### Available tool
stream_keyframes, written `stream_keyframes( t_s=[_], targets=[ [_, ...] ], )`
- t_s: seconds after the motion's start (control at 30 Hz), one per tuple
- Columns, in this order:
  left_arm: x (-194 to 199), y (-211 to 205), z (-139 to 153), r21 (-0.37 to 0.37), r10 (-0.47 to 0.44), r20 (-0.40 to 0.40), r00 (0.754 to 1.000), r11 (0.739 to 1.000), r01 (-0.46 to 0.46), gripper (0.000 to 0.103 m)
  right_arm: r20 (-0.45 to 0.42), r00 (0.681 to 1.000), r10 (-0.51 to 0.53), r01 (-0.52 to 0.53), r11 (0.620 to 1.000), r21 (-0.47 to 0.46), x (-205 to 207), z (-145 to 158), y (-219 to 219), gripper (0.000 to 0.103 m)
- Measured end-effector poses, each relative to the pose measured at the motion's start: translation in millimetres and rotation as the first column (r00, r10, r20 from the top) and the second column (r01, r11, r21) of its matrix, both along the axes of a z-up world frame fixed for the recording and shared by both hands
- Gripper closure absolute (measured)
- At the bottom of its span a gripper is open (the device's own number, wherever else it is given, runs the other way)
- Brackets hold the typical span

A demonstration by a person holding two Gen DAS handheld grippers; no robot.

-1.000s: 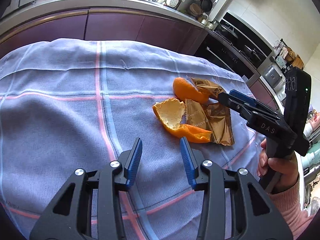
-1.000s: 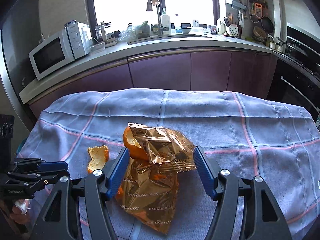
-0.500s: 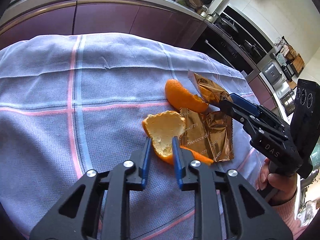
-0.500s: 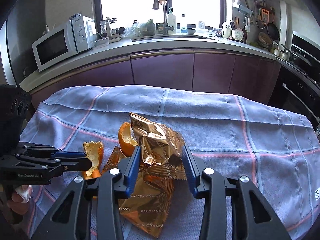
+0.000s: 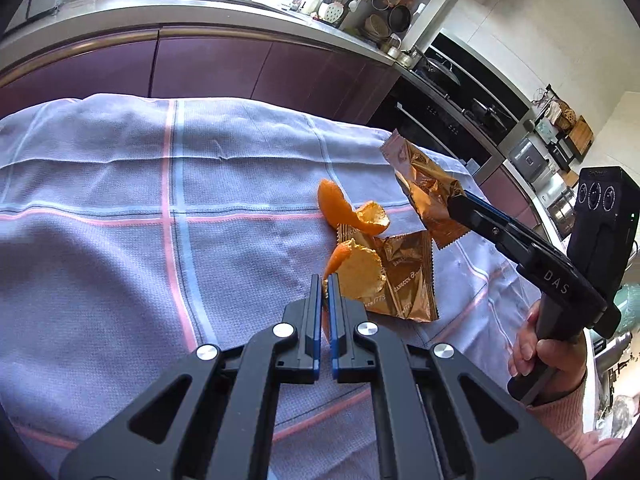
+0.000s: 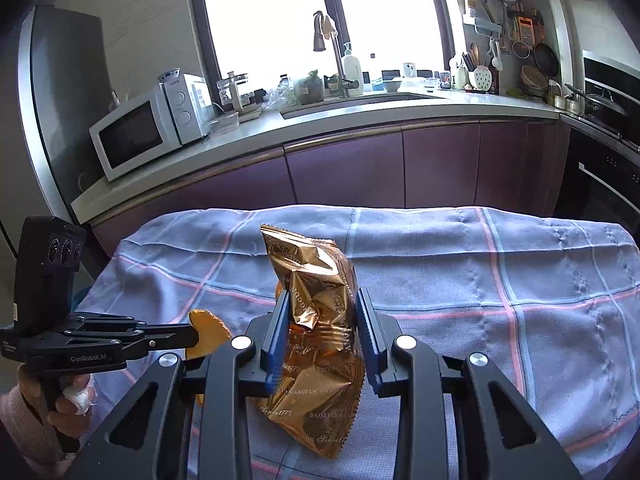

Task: Collect trash
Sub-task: 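Grasp the gold snack bag with the right gripper while the left gripper grasps an orange peel, then carry the peel and gold bag to the teal bin and open both grippers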

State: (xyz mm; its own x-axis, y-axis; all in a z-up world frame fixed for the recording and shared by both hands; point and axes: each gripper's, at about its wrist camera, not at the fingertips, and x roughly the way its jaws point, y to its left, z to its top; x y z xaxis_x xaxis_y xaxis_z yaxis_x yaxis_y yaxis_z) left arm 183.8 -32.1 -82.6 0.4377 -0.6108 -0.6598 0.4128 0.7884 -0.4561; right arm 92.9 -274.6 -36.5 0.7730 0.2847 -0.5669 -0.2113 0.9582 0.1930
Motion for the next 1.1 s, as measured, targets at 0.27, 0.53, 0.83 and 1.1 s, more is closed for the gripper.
stream_keyframes(
  t_s=[0.27,0.53,0.83,1.1],
  targets=[
    [-32.2,47.1,16.5,-0.027,0.023,0.036,0.999,0.999,-0.022,0.100,0.015,0.995,0.100,-0.101,0.993,0.065,-16.5,6.3,26.4,0.072],
    [-53.3,84.4,-6.4,-0.021,0.054,-0.015,0.998,0.998,-0.054,0.099,-0.056,0.972,0.229,-0.222,0.969,0.109,-15.1,-16.9,69.2,0.072],
    [-53.1,85.9,-25.8,0.020,0.073,-0.066,0.995,0.997,-0.071,0.082,-0.118,0.949,0.291,-0.276,0.952,0.129,-12.4,-38.2,97.8,0.072],
    [-55.6,87.6,-32.0,0.025,0.080,-0.077,0.994,0.997,-0.079,0.099,-0.109,0.946,0.304,-0.291,0.949,0.119,-15.5,-29.5,103.5,0.072]
  ],
)
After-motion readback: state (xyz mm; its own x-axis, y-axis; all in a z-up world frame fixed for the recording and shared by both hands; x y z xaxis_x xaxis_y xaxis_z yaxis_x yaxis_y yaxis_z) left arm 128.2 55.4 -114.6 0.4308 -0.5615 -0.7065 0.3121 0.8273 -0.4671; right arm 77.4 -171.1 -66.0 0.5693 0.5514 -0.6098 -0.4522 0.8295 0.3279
